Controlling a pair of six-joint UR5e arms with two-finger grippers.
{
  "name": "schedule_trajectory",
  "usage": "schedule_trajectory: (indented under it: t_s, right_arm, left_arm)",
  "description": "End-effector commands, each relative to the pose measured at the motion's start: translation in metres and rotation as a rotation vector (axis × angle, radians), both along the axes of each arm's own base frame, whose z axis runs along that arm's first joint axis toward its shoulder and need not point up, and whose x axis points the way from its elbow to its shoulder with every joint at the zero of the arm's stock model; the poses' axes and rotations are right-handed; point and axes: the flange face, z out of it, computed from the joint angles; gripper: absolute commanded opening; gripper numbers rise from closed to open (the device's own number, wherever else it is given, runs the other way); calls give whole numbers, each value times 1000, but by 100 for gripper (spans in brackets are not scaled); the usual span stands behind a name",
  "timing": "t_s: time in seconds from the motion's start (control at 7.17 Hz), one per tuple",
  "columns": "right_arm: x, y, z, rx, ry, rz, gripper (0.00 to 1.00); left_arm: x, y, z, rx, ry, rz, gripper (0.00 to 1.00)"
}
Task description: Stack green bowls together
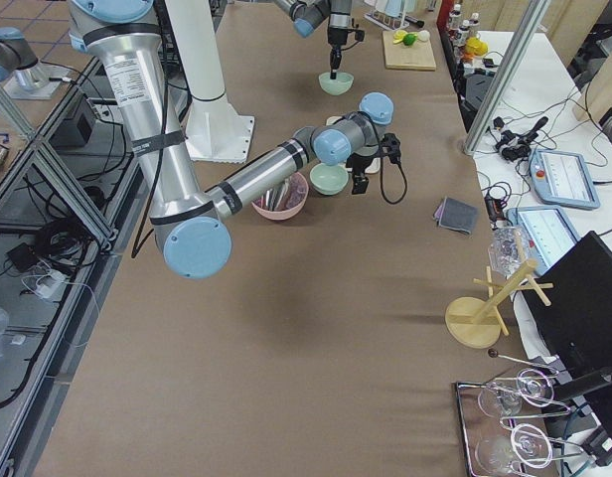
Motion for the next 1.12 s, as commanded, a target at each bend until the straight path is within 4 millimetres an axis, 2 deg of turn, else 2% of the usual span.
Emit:
schedule_trajectory:
  t_s: [0.0, 0.14, 0.28, 0.56, 0.84, 0.98]
  right_arm:
    - [-77, -2, 41, 206, -83, -67, 100]
    - [-94, -4, 54, 253, -113, -80, 100]
    - [-105, -1, 65, 253, -117, -98, 100]
    - [-112, -5, 42, 248, -158, -119, 100]
    - [-124, 3, 46, 236, -153, -136, 97]
    - [-128, 4, 44, 214, -151, -131, 48]
  left_arm:
    - [17, -16, -54, -33, 31, -23, 0]
    - [21, -19, -75, -41, 40, -27, 0]
    - [23, -22, -87, -45, 50, -33, 0]
    - [26, -25, -87, -57, 47, -36, 0]
    - [28, -27, -85, -60, 44, -34, 0]
    - [29, -27, -86, -62, 44, -33, 0]
